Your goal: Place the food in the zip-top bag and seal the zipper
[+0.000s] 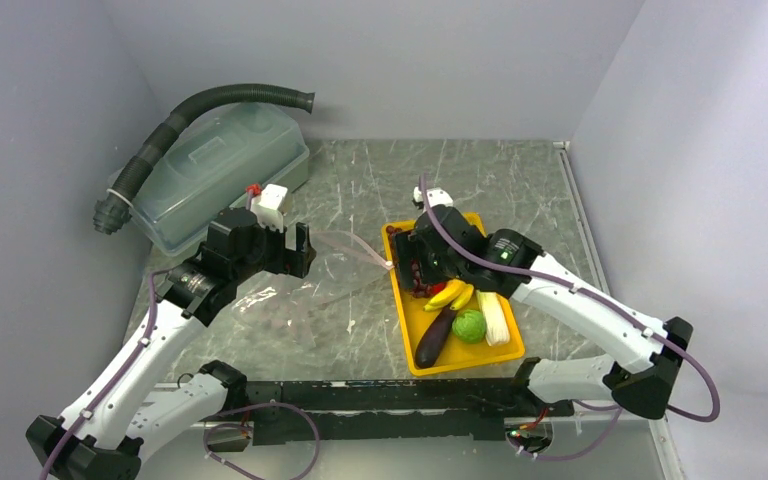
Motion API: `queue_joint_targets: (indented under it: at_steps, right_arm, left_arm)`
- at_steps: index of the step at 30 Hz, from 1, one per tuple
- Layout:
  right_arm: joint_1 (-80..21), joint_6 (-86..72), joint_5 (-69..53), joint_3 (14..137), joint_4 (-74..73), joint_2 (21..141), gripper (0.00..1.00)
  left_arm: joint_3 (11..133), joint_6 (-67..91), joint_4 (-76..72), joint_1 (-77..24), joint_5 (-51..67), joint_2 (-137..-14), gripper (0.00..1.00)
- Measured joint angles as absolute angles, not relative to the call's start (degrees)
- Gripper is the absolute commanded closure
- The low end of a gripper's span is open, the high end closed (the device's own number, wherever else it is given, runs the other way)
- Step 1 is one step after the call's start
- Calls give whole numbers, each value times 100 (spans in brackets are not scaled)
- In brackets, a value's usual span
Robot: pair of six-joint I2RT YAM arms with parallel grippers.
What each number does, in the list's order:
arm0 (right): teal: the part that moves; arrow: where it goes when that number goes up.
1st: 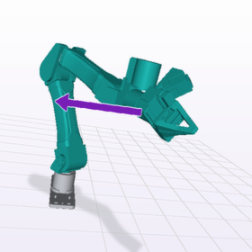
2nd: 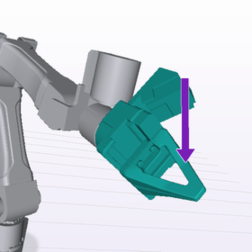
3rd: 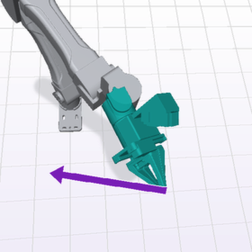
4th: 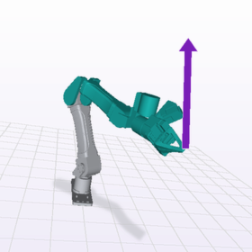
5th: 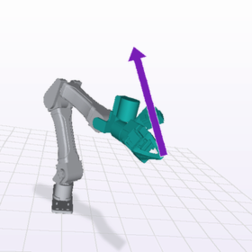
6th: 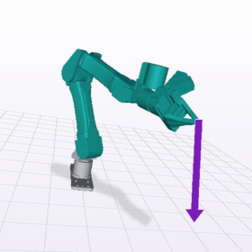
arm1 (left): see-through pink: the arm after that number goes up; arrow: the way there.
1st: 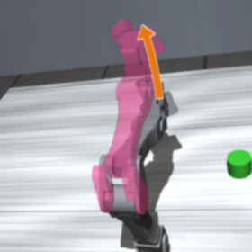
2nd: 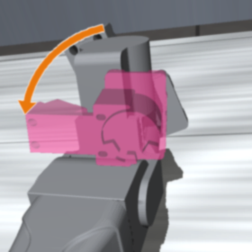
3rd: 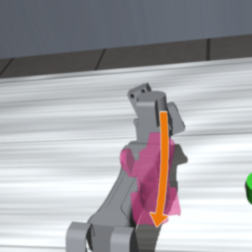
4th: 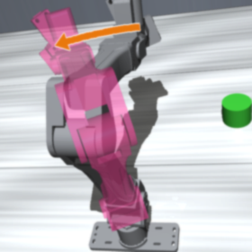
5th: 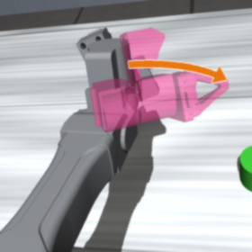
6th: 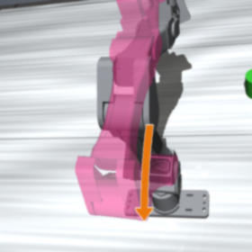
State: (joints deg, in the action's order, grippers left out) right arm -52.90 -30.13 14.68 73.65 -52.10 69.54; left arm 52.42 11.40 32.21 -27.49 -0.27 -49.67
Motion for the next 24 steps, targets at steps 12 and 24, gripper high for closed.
queue_joint_targets:
  at_steps: [12, 24]
  right_arm:
    - [-5793, -3516, 1470, 7024, -5301, 7529, 27]
    - [-5946, -3997, 1470, 6772, -5210, 8329, 36]
  left_arm:
    - [5247, 1142, 3242, -2749, -27, -4908, 1]
    - [5253, 1142, 3245, -2749, -27, -4838, 1]
